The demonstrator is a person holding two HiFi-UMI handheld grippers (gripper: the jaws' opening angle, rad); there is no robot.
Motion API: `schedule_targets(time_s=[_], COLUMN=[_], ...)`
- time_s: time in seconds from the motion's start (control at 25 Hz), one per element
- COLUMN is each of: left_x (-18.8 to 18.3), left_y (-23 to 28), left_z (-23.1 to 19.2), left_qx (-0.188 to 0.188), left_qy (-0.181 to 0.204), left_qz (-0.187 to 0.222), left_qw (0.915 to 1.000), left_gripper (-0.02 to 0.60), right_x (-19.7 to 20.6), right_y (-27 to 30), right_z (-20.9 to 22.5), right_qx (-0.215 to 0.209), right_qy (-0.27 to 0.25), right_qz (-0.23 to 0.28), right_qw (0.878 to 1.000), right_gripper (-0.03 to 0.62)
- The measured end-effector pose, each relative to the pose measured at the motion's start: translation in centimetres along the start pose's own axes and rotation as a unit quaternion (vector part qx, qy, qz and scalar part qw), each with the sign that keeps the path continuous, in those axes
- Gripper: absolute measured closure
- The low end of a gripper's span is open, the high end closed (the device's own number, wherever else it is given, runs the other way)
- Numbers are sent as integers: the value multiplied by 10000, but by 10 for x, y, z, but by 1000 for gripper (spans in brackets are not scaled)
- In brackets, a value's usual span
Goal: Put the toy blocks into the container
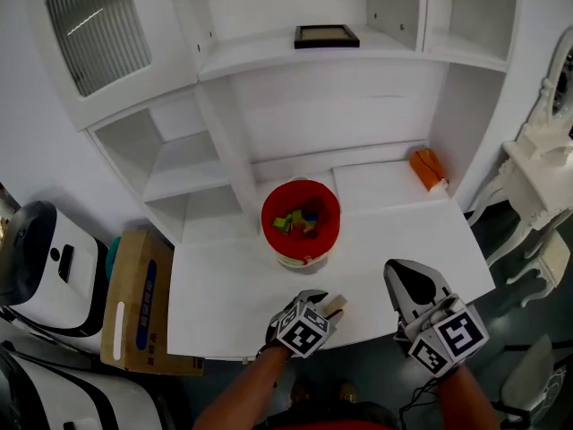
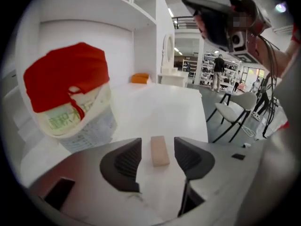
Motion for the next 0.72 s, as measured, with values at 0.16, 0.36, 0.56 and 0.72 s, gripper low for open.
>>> schedule_targets(time_s=[0.16,0.36,0.56,0.72], left_x=[8,13,15,-3], left_y=[21,35,36,22], left_z=[5,6,5,7], left_qx=[86,-56,-166,-132], left_qy=[121,455,303,47], left_qz=[-367,-728,-734,-176], left_qw=[9992,9963,9967,9997], left_gripper=[333,364,422,422], right_x=[6,9,12,9], right_y=[-25,-38,-37,-32], right_z=[17,28,27,24], right_qx=[224,375,319,222], right_qy=[53,83,94,92], right_qz=[-56,-94,-123,-60], right_qw=[9997,9992,9994,9997], right_gripper=[586,586,586,586])
Point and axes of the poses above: the fingertips, and each gripper's own axes: y forward along the fingers, z to its right, x out of its underside, the point moved 1 cm from there along -y, backward along the fingers, and after that the axes turned 1 degree about -y, right-handed, at the moved point
